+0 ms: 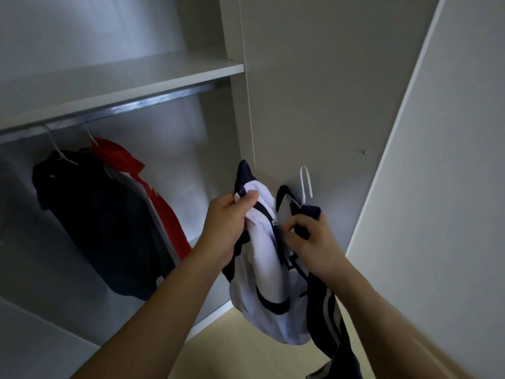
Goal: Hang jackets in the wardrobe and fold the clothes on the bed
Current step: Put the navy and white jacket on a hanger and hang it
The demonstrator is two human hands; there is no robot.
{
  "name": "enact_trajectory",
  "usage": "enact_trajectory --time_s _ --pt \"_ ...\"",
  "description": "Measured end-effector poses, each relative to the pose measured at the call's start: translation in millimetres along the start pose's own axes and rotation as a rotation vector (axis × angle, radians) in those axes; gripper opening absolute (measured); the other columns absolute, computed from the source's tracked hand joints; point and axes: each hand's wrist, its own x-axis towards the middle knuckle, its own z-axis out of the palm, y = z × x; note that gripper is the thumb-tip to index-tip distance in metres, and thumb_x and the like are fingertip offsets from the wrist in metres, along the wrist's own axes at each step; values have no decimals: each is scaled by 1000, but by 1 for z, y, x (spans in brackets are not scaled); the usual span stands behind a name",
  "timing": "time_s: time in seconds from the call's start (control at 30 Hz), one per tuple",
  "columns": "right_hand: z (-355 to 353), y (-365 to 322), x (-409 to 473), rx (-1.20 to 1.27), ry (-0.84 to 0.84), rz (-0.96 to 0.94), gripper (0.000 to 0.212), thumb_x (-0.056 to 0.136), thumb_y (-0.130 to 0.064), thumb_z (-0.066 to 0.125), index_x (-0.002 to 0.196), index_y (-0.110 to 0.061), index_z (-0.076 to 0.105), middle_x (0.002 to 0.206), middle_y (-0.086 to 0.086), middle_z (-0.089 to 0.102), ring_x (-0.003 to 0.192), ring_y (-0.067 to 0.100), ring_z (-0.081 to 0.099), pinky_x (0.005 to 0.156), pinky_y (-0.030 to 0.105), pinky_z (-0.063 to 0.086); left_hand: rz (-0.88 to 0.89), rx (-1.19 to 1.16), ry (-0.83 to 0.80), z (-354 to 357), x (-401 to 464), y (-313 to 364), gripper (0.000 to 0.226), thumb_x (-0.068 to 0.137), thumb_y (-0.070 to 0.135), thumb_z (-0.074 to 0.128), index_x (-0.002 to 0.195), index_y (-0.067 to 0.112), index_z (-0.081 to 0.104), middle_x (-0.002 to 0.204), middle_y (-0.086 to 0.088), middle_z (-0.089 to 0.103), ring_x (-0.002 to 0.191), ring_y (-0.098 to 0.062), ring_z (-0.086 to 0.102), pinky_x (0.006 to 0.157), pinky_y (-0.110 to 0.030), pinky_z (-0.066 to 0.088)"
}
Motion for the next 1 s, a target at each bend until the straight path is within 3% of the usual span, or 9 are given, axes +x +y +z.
enact_trajectory --time_s 0.07,0.17,0.3,0.4,0.5,0.7,0.8,0.87,1.0 --pt "7 -1 2 17 -64 51 4 85 -34 66 81 -33 67 111 3 49 84 -2 55 76 17 44 4 -19 19 -3 0 1 38 84 38 67 94 2 70 98 -26 69 98 -42 66 81 -44 52" --pt "12 -8 9 -4 -104 -1 8 84 -46 68 85 -38 67 116 -4 43 91 0 56 87 24 49 10 -27 24 -9 1 4 44 78 45 66 93 4 71 99 -27 68 99 -43 65 90 -55 51" --pt "24 -20 20 -9 -139 -51 27 86 -40 68 109 -41 55 121 -7 37 105 8 51 96 25 43 10 15 52 -24 9 8 33 86 38 67 93 6 72 95 -20 72 95 -34 69 94 -54 51" --pt "39 -27 32 -70 -155 -93 9 89 -37 65 91 -32 59 114 -9 36 96 12 54 87 17 45 4 32 92 -37 19 6 33 91 35 66 95 3 70 96 -19 71 96 -33 68 94 -50 52" --pt "57 -34 46 -181 -128 -149 16 93 -35 61 87 -20 58 107 -8 35 81 11 53 68 7 37 2 25 122 -53 33 6 32 92 31 65 97 0 68 96 -20 71 97 -33 68 94 -50 52" --pt "85 -57 90 -132 -347 -172 31 87 -21 66 60 -25 52 104 -6 40 80 6 53 72 9 41 11 92 123 -85 62 15 28 93 29 64 96 2 69 97 -20 70 96 -31 67 90 -44 53" --pt "93 -64 109 -151 -381 -224 17 88 -16 65 73 -13 69 107 -14 42 92 1 55 85 13 43 10 102 162 -102 78 20 28 93 28 64 94 1 69 95 -21 70 91 -29 68 80 -35 53" --pt "98 -69 119 -90 -383 -188 14 91 -17 64 85 -12 75 112 -16 44 97 -5 55 88 10 42 -1 64 186 -116 88 24 26 92 28 65 90 3 70 91 -19 71 91 -32 69 81 -39 54" --pt "110 -89 130 133 -377 -18 24 97 -10 51 77 -4 63 94 -2 51 76 -4 53 74 8 41 53 86 185 -133 100 31 22 93 29 64 85 9 70 82 -9 73 85 -25 70 77 -37 55"
